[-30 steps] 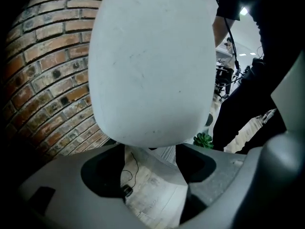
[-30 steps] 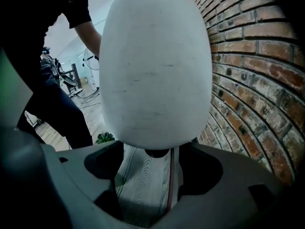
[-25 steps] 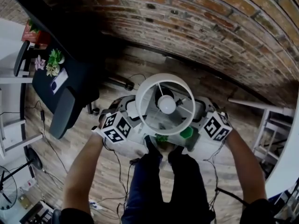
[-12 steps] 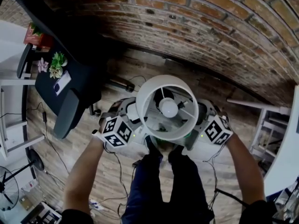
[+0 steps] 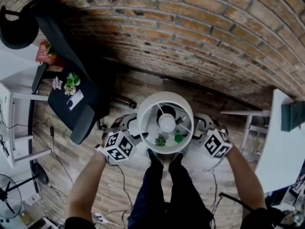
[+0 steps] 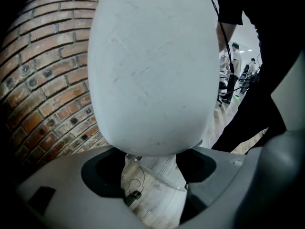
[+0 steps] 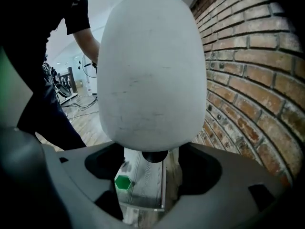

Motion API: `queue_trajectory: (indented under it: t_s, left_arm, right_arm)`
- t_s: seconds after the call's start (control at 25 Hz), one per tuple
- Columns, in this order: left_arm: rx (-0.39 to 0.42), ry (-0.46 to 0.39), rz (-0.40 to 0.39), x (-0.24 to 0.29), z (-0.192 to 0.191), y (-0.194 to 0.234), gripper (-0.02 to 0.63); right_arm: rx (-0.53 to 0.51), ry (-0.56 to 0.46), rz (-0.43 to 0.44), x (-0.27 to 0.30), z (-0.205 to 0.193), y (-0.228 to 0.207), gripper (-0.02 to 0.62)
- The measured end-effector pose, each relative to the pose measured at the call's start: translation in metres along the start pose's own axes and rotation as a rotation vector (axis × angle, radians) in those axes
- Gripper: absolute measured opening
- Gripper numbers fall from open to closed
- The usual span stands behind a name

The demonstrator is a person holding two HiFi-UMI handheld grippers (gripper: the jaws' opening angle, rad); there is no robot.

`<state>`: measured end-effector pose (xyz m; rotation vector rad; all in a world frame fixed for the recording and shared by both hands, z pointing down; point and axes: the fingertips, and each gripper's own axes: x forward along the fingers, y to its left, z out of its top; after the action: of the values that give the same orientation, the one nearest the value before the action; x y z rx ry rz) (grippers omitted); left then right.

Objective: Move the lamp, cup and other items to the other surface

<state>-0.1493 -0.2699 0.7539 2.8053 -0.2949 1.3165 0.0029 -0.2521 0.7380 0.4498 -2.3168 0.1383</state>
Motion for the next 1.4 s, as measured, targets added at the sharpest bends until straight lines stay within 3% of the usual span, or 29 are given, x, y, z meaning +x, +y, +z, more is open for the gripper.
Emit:
queue_trajectory:
  t_s: [0.36, 0.6, 0.88, 1.4]
  left_arm:
    - [0.037, -0.016, -0.027, -0.088, 0.102, -0.029, 0.322]
    - [0.055, -0.033, -0.039, -0.120, 0.161, -0.057, 0.322]
    - [0.138, -0.059, -0.066, -0.122, 0.224, -0.080, 0.322]
    - [0.342, -0.175, -0.249, -0.101, 0.328, -0.121, 0.322]
  right_arm:
    - [0.044, -0.019, -0.016, -0.111, 0.050, 0.023, 0.362]
    - [0.073, -0.043, -0.044, -0.183, 0.072, 0.040, 0.360]
    - [0.096, -0.041, -0.126, -0.250, 0.060, 0.048, 0.359]
    - [0.277, -0.014, -0.336, -0.357, 0.031, 0.079, 0.359]
